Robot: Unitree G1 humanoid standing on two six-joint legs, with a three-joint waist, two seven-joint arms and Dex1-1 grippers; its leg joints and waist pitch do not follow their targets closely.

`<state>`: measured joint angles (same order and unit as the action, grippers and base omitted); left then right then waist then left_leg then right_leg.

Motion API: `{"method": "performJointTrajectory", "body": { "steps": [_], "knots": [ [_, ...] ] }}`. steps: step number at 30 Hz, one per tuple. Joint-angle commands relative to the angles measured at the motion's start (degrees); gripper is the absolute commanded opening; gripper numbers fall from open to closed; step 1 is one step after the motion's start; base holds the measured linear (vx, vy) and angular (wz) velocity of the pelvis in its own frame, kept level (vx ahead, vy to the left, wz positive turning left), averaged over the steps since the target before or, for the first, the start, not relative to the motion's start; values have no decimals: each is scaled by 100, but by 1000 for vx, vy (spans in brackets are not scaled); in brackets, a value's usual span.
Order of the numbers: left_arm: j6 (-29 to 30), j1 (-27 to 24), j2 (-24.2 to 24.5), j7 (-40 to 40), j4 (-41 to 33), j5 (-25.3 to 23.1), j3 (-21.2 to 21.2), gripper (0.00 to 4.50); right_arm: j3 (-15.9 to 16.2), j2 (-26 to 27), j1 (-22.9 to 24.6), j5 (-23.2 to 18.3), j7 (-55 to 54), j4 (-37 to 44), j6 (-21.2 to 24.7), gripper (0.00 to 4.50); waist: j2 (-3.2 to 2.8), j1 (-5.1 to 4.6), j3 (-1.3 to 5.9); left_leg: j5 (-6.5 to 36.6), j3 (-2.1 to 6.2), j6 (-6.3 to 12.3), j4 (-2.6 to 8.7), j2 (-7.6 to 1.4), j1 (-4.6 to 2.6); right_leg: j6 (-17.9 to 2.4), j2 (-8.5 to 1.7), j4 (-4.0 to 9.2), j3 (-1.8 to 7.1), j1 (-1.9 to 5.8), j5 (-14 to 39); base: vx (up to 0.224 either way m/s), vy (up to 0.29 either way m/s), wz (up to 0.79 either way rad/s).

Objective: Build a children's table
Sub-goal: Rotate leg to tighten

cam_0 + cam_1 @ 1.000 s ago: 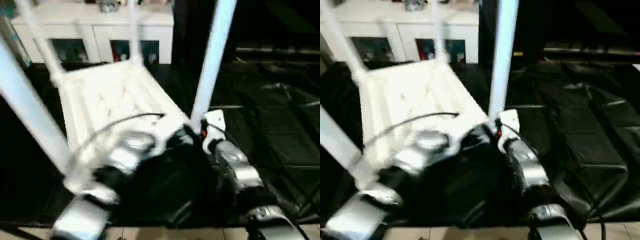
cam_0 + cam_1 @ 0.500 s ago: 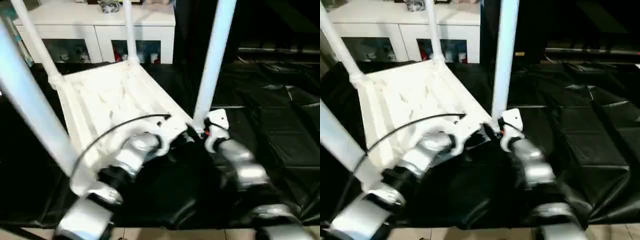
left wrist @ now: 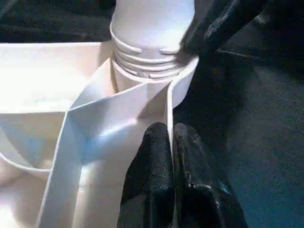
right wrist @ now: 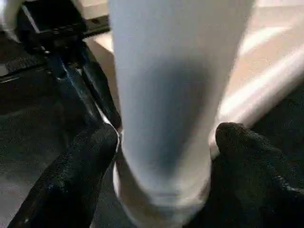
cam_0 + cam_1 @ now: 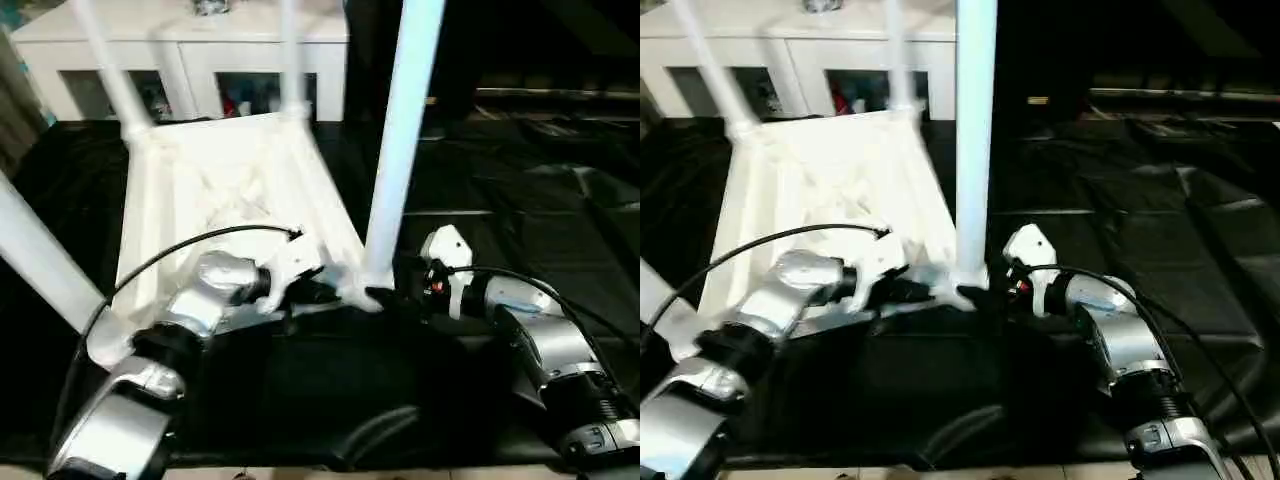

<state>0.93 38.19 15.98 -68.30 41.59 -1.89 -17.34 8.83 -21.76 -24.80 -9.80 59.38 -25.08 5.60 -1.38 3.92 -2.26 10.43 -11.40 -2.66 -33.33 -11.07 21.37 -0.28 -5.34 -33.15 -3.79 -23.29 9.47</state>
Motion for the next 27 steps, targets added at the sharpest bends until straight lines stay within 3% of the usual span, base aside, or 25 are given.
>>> {"method": "performJointTrajectory", "body": {
  "steps": [1, 5, 8, 13, 26, 27],
  "knots": [
    [-93, -40, 12, -118, -22, 126, -39, 0, 60, 16, 42, -158, 208, 157, 79, 359, 73, 23, 357, 899, 57, 613, 340, -242, -80, -1625, -295, 239, 203, 292, 551, 0, 0, 0],
    [-123, -32, 13, -105, 8, 122, -43, 0, 95, 51, 33, -111, 284, 86, 85, 337, 103, 54, 331, 1156, 70, 391, 373, -248, -95, -1425, -315, 298, 217, 276, 1146, 0, 0, 0],
    [-94, -43, 11, -92, -9, 107, -18, 0, 115, 62, 11, -51, 287, -16, 44, 304, 115, 65, 333, 1163, 77, 317, 379, -246, -95, -1353, -319, 299, 225, 276, 1247, 0, 0, 0],
    [-92, -58, 15, -84, -23, 72, 24, 0, 181, 43, -47, -4, 295, -130, -15, 256, 127, 101, 345, 944, 69, 389, 358, -239, -89, -1375, -317, 265, 227, 282, 999, 0, 0, 0],
    [-114, -107, 10, -17, -37, 33, 9, 0, 261, 64, 47, 99, 288, -204, -144, 208, 125, 99, 338, 1038, 75, 362, 357, -232, -90, -1334, -312, 280, 225, 278, 1166, 0, 0, 0],
    [-96, -108, -2, -6, -37, 41, 11, 0, 234, 98, 77, 80, 243, -232, -147, 207, 103, 98, 337, 1064, 77, 349, 358, -231, -91, -1335, -315, 282, 226, 278, 1196, 0, 0, 0]
  ]
}}
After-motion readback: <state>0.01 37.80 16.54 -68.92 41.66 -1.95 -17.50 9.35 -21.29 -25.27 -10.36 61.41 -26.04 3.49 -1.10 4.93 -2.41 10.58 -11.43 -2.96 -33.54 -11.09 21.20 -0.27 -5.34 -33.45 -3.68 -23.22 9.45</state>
